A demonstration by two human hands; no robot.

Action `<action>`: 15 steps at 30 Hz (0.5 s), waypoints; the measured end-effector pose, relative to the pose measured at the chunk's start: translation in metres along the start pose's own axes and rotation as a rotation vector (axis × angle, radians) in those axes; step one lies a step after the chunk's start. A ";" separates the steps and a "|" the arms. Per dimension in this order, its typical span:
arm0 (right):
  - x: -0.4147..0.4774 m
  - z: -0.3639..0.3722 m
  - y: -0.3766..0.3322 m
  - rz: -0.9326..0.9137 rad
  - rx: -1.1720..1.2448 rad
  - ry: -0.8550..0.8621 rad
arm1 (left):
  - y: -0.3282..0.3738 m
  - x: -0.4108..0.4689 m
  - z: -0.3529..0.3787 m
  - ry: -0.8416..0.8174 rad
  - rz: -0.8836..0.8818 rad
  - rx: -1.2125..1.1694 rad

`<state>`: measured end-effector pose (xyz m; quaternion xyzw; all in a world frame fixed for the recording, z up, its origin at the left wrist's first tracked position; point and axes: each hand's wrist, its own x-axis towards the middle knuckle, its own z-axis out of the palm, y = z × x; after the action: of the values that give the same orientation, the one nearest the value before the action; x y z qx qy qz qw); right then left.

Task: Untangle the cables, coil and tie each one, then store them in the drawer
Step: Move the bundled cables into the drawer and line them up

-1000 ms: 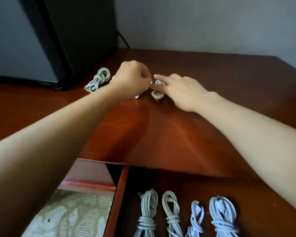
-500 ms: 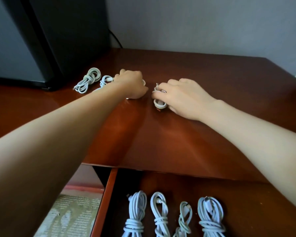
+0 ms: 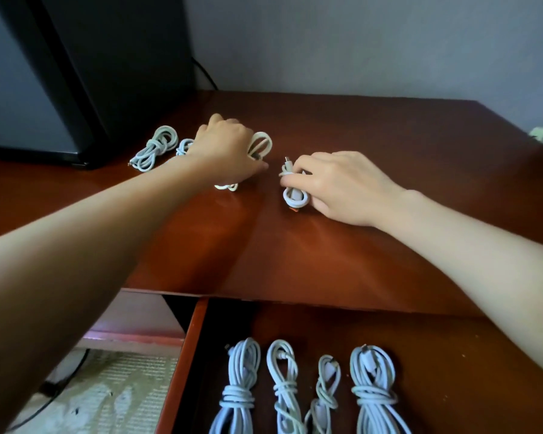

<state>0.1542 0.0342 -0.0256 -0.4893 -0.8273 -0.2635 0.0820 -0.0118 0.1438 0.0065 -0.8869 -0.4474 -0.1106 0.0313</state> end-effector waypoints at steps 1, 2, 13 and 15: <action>-0.003 -0.003 0.000 0.008 0.011 -0.002 | 0.002 -0.003 -0.004 -0.012 0.014 -0.021; -0.006 -0.007 -0.001 0.014 0.022 -0.003 | 0.004 -0.007 -0.008 -0.024 0.022 -0.051; -0.084 -0.081 -0.008 0.067 0.144 -0.108 | 0.071 -0.085 -0.057 -0.383 0.101 -0.295; -0.106 -0.089 -0.007 0.173 0.228 -0.181 | 0.088 -0.107 -0.054 -0.462 0.135 -0.335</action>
<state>0.1908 -0.0956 0.0059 -0.5682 -0.8105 -0.1146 0.0844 -0.0119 -0.0012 0.0386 -0.9091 -0.3583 0.0244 -0.2111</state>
